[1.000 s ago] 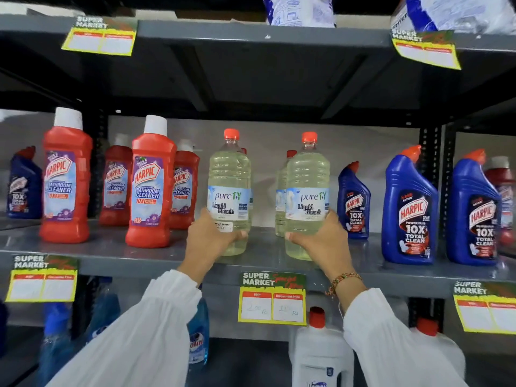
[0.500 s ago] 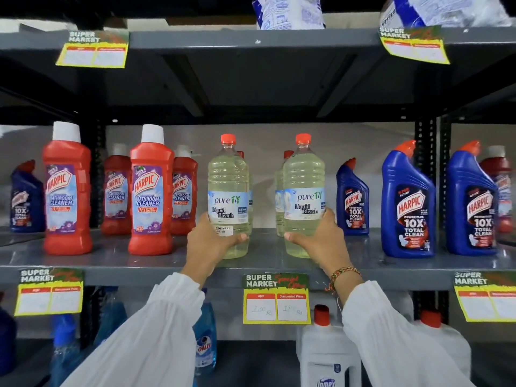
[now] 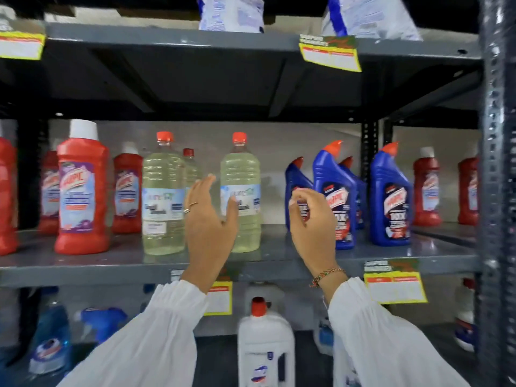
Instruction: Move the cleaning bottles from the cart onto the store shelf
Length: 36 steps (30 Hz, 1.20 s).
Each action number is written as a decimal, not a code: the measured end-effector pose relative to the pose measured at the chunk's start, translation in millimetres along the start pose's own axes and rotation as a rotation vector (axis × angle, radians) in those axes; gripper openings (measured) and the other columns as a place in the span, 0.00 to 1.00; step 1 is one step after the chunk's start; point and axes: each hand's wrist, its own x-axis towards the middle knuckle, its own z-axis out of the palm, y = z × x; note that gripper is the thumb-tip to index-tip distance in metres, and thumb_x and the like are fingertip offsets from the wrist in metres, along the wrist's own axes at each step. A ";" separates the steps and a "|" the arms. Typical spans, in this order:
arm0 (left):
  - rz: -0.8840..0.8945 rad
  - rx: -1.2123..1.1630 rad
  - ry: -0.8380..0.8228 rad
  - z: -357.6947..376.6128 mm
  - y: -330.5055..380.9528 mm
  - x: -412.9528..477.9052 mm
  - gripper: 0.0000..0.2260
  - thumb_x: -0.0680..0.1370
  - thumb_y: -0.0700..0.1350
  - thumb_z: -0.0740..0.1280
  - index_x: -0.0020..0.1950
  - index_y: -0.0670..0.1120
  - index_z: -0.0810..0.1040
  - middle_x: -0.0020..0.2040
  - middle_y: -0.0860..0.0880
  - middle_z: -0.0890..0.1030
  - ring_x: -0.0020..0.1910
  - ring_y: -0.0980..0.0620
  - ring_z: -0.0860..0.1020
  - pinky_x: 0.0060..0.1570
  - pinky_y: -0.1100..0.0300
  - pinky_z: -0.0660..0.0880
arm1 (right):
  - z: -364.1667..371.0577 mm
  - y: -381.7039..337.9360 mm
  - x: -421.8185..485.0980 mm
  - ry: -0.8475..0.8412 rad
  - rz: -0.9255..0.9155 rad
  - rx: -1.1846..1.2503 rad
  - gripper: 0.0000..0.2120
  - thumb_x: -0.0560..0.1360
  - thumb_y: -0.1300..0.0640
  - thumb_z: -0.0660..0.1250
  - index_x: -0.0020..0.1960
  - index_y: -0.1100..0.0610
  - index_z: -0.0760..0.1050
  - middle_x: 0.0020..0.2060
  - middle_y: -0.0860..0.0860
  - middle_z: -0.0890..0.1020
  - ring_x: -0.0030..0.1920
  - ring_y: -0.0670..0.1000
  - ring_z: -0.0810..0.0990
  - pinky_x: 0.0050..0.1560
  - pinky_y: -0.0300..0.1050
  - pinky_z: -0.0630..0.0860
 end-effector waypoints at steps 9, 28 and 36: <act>-0.152 -0.014 -0.256 138.3 84.6 -44.6 0.37 0.70 0.48 0.72 0.73 0.43 0.57 0.71 0.42 0.67 0.70 0.44 0.65 0.67 0.52 0.64 | -108.7 118.8 48.0 0.092 0.268 -0.407 0.38 0.66 0.49 0.72 0.69 0.65 0.63 0.68 0.65 0.68 0.69 0.65 0.64 0.70 0.58 0.58; -0.306 0.257 -0.331 186.8 89.0 -61.0 0.56 0.65 0.51 0.76 0.75 0.45 0.35 0.69 0.39 0.61 0.66 0.36 0.67 0.61 0.42 0.70 | -118.0 153.9 57.1 -0.288 0.658 -0.323 0.59 0.62 0.51 0.78 0.75 0.60 0.39 0.71 0.65 0.59 0.69 0.67 0.62 0.69 0.64 0.63; -0.309 0.177 -0.236 180.6 95.7 -62.0 0.49 0.70 0.63 0.67 0.76 0.46 0.38 0.77 0.40 0.51 0.75 0.38 0.54 0.70 0.37 0.58 | -123.7 142.0 49.3 -0.100 0.547 -0.238 0.52 0.63 0.45 0.76 0.75 0.60 0.48 0.72 0.61 0.61 0.72 0.62 0.60 0.70 0.64 0.62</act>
